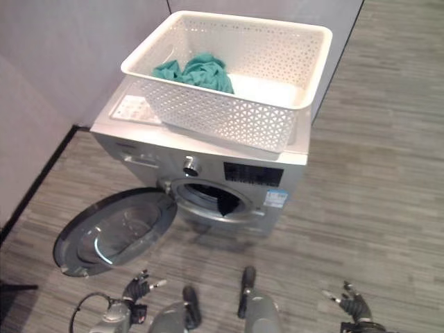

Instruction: Grab the laundry basket,head to the washer,open it,put in the laundry and shut it.

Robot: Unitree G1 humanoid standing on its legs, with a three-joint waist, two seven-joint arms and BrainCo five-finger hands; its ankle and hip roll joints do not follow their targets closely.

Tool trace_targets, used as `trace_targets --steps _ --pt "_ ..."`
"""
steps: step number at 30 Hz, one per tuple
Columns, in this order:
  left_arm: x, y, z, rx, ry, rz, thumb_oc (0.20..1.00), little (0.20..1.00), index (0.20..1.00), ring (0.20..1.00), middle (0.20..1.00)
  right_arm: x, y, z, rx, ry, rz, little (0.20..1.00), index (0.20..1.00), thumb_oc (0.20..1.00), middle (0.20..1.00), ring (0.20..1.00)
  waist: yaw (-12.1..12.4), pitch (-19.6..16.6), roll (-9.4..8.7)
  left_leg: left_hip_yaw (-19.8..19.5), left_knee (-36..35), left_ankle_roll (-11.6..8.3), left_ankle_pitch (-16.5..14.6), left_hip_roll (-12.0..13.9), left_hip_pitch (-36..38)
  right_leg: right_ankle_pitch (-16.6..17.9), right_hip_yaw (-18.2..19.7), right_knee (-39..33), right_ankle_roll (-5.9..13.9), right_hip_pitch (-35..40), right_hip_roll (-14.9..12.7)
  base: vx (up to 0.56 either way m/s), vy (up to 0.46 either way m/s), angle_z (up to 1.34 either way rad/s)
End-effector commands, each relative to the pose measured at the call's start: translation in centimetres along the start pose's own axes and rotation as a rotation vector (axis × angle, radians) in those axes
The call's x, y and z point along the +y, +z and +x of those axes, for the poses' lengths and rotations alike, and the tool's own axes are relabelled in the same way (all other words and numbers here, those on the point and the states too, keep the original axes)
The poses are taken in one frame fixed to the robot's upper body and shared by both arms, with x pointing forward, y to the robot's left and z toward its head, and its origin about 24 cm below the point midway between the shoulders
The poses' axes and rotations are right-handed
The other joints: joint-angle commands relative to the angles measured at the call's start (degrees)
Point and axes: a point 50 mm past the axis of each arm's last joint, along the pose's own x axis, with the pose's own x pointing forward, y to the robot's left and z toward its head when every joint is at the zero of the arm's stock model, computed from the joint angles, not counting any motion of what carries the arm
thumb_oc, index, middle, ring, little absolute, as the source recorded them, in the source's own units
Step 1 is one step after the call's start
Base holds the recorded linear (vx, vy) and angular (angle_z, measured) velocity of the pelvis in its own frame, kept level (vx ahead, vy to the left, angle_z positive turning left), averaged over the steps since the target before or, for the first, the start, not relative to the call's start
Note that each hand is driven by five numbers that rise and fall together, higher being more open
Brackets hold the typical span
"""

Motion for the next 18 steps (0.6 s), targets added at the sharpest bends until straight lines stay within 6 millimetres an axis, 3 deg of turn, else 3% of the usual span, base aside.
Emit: trace_targets --steps 1,2,3,5,10,11,14,16,17,18 --pt "3.2 0.7 -0.1 -0.029 0.078 0.002 1.000 1.000 1.000 1.000 1.000 0.3 4.3 0.5 -0.174 0.048 -0.046 1.000 1.000 1.000 1.000 1.000 1.34 3.58 -1.97 -4.61 -2.42 2.05 15.94 -0.62 0.56 15.87 1.85 -22.53 4.90 12.46 1.26 0.20 0.272 -0.51" --pt "3.8 0.1 -0.6 -0.025 0.086 -0.001 1.000 1.000 1.000 1.000 1.000 0.2 5.0 0.4 -0.198 0.070 -0.066 1.000 1.000 1.000 1.000 1.000 1.25 3.43 -2.29 -4.85 -2.28 2.99 13.34 -1.17 2.59 15.59 2.91 -21.90 5.56 12.44 0.85 0.23 0.441 -0.92" --pt "3.9 -1.6 -1.4 0.020 0.087 -0.011 1.000 1.000 1.000 1.000 1.000 -0.2 6.2 -0.1 -0.251 0.077 -0.108 1.000 1.000 1.000 1.000 1.000 0.97 2.82 -2.28 -2.54 -1.00 4.16 10.69 -2.20 4.02 17.26 4.94 -23.75 7.71 12.56 -1.20 0.20 0.496 -1.20" --pt "4.8 -2.5 -2.1 0.035 0.090 -0.009 1.000 1.000 1.000 1.000 1.000 -0.8 8.6 -0.9 -0.348 0.082 -0.149 1.000 1.000 1.000 1.000 1.000 0.84 2.39 -2.26 -0.39 -0.69 5.32 8.84 -3.48 4.45 20.06 6.77 -26.01 8.84 12.03 -3.12 0.11 0.404 -0.68" --pt "5.7 -3.2 -2.9 0.043 0.084 0.004 1.000 1.000 1.000 1.000 1.000 -0.2 13.1 -2.2 -0.539 0.142 -0.199 1.000 1.000 1.000 1.000 1.000 0.94 2.85 -2.84 3.87 -4.87 6.49 8.70 -5.24 4.73 26.33 8.28 -29.25 10.80 8.91 -5.29 -0.03 0.226 -0.55" --pt "5.9 -3.1 -3.1 0.039 0.084 0.014 1.000 1.000 1.000 1.000 1.000 0.0 14.8 -3.1 -0.619 0.157 -0.209 1.000 1.000 1.000 1.000 1.000 0.96 2.88 -3.15 4.08 -7.40 6.63 9.45 -5.76 4.78 27.93 7.72 -30.19 11.36 8.27 -5.73 -0.03 0.135 -0.44" --pt "6.1 -3.0 -3.2 0.038 0.082 0.021 1.000 1.000 1.000 1.000 1.000 -0.1 15.8 -3.8 -0.671 0.154 -0.215 1.000 1.000 1.000 1.000 1.000 1.08 2.50 -3.35 3.79 -9.09 6.52 10.14 -5.84 4.09 28.56 6.55 -30.76 11.60 7.62 -5.86 -0.02 0.058 -0.15" --pt "6.3 -2.6 -3.3 0.015 0.079 0.034 1.000 1.000 1.000 1.000 1.000 -0.4 18.3 -5.1 -0.790 0.122 -0.251 1.000 1.000 1.000 1.000 1.000 1.22 2.54 -3.78 2.99 -9.48 6.12 10.22 -5.80 2.64 29.41 4.86 -31.50 11.97 7.01 -5.89 -0.02 0.040 0.31" --pt "6.3 -2.6 -3.3 0.015 0.079 0.034 1.000 1.000 1.000 1.000 1.000 -0.4 18.3 -5.1 -0.790 0.121 -0.251 1.000 1.000 1.000 1.000 1.000 1.23 2.34 -3.75 2.99 -9.48 6.14 10.35 -5.78 2.35 29.51 4.87 -31.50 11.93 6.72 -5.87 -0.01 0.020 0.53" --pt "6.4 -2.6 -3.3 0.016 0.087 0.040 1.000 1.000 1.000 1.000 1.000 -0.9 20.3 -6.1 -0.885 0.062 -0.312 1.000 1.000 1.000 1.000 1.000 1.54 1.93 -4.08 2.41 -9.48 6.09 10.17 -5.80 1.65 29.63 4.01 -31.60 12.21 6.43 -5.87 0.06 0.005 0.46"
